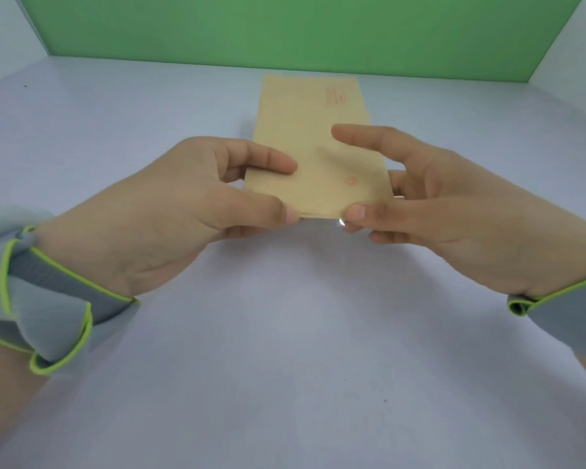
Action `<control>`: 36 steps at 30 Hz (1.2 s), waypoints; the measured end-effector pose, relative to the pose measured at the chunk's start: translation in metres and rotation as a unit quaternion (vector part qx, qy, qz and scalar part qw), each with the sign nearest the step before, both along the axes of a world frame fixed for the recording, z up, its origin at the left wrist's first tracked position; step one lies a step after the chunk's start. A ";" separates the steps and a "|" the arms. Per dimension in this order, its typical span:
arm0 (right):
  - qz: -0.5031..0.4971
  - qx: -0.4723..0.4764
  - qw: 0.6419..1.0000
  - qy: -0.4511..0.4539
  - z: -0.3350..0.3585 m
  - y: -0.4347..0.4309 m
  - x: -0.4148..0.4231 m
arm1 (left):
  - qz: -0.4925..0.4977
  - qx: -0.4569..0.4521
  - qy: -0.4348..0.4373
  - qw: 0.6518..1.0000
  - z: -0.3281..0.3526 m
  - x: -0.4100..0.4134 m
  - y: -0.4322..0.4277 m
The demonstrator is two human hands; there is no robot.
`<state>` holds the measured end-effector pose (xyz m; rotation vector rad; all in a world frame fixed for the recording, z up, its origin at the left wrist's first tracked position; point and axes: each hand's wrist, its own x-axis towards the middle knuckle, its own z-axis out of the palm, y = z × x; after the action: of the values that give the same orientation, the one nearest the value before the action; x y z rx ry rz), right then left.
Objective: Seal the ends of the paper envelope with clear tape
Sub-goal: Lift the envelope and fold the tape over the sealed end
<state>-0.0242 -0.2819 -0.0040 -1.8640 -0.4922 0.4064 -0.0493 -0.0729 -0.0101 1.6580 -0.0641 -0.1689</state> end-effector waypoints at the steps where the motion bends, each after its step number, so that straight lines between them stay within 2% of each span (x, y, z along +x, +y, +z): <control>1: -0.004 0.012 1.000 0.012 -0.001 0.001 0.000 | 0.005 -0.004 -0.002 1.000 -0.001 -0.001 -0.002; 7: -0.025 0.059 0.996 0.066 -0.004 0.007 -0.003 | 0.019 -0.014 -0.016 1.000 -0.006 -0.002 -0.010; 18: -0.045 0.066 0.997 0.019 -0.008 0.009 -0.001 | 0.041 -0.027 -0.011 0.999 -0.011 0.000 -0.010; 27: -0.029 0.088 0.995 0.046 -0.005 -0.002 0.007 | 0.031 -0.036 -0.009 0.999 -0.006 0.002 -0.005; 36: -0.055 0.066 0.996 -0.011 -0.003 -0.002 0.007 | 0.032 -0.056 -0.016 0.998 -0.003 0.002 -0.005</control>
<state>-0.0174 -0.2835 -0.0071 -1.7609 -0.4184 0.2740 -0.0478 -0.0778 -0.0130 1.5496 -0.0427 -0.0883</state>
